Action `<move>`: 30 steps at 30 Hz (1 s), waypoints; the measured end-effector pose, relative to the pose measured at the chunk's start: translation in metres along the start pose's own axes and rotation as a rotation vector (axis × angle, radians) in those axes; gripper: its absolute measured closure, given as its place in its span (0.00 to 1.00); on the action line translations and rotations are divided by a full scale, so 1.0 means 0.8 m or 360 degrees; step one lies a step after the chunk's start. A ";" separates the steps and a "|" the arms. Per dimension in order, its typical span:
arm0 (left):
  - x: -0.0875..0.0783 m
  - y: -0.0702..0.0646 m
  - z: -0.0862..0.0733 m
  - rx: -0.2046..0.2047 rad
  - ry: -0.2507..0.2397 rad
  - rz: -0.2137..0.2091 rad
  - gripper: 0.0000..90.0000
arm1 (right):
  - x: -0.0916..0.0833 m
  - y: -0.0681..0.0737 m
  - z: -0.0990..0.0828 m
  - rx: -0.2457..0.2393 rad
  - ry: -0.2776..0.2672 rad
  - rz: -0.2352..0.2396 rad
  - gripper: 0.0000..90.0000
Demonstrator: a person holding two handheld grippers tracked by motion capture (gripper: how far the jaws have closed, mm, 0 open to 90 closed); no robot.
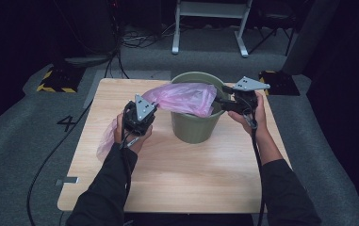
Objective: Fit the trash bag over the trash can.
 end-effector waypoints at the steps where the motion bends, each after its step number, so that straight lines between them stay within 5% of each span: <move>1: 0.000 0.000 0.000 0.0002 0.0002 0.0001 1.00 | -0.005 0.000 0.000 0.0013 -0.0017 0.0026 0.47; 9: 0.002 -0.004 -0.002 0.0026 0.0011 -0.0010 1.00 | -0.050 0.004 0.006 -0.0024 -0.0118 0.0105 0.40; 18: 0.002 -0.025 0.004 0.0078 -0.0007 -0.0053 1.00 | -0.056 0.063 0.041 -0.0166 -0.0233 0.0305 0.32; 20: 0.000 -0.033 0.007 0.0084 -0.0019 -0.0083 1.00 | -0.035 0.076 0.037 -0.0266 -0.0097 0.0274 0.43; 24: -0.003 -0.045 0.009 0.0107 -0.0042 -0.0136 0.99 | -0.005 0.070 0.021 -0.0334 0.0116 0.0166 0.66; 30: -0.004 -0.059 0.010 0.0128 -0.0048 -0.0215 0.99 | 0.025 0.053 0.005 -0.0305 0.0280 0.0087 0.83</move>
Point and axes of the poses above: each handheld gripper's, and its own axes: x roughly forward along the jaws, z roughly out of its top, y roughly to its left, the point moved 7 cm from there along x, roughly forward along the jaws, and after that the axes turned 11 degrees about z, right-handed, at the moved point
